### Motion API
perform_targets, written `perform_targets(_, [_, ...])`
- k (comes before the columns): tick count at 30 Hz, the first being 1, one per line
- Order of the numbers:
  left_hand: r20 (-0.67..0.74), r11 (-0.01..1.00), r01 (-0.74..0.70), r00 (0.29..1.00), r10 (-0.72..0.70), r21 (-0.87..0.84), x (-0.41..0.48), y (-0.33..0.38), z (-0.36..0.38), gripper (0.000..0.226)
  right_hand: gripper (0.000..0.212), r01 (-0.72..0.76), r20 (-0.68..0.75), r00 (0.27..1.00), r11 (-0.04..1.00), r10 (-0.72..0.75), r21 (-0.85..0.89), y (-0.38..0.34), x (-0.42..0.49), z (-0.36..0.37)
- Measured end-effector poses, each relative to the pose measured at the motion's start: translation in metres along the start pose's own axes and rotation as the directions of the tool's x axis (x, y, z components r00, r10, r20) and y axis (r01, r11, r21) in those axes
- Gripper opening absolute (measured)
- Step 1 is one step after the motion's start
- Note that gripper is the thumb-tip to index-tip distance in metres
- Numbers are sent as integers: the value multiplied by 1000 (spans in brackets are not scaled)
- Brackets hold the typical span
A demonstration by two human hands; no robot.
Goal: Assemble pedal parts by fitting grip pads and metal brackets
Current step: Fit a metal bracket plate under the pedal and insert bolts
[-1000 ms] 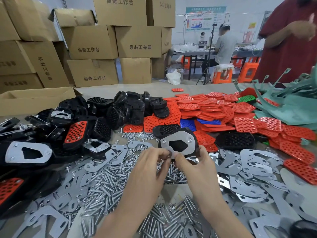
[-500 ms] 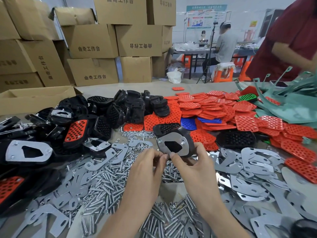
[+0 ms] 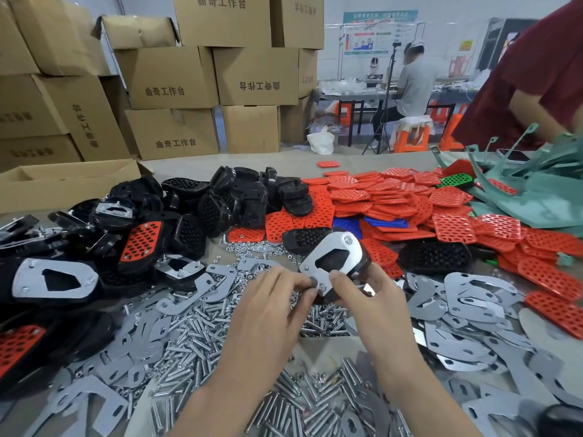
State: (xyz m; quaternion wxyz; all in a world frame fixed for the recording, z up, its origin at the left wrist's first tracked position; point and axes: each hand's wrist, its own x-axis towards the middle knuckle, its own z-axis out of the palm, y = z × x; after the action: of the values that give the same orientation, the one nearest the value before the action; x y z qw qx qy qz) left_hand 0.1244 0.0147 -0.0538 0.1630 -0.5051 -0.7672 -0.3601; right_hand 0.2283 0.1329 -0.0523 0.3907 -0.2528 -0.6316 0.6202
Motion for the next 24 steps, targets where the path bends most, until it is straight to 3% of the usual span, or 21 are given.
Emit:
perform_targets(5, [24,987,110,994,-108,-116,-1,3,-3,30,19,-35,42,999,997,32,69,6,-1,4])
perform_targets(11, [30,991,118,993,-117,-58,-2,4,-1,33,15,17,42,999,1000,-17,-2,7,-5,8])
perform_targets(14, [21,996,82,996,-81,-46,-2,8,0,34,14,32,39,999,999,-30,-32,7,-5,8])
perform_targets(19, [24,998,-67,997,67,-4,-2,8,5,14,17,5,15,1000,1000,-5,-20,7,-4,8])
perform_targets(24, [76,986,127,990,-119,-110,-5,8,1,20,13,-2,-1,1000,1000,2,-17,6,-5,9])
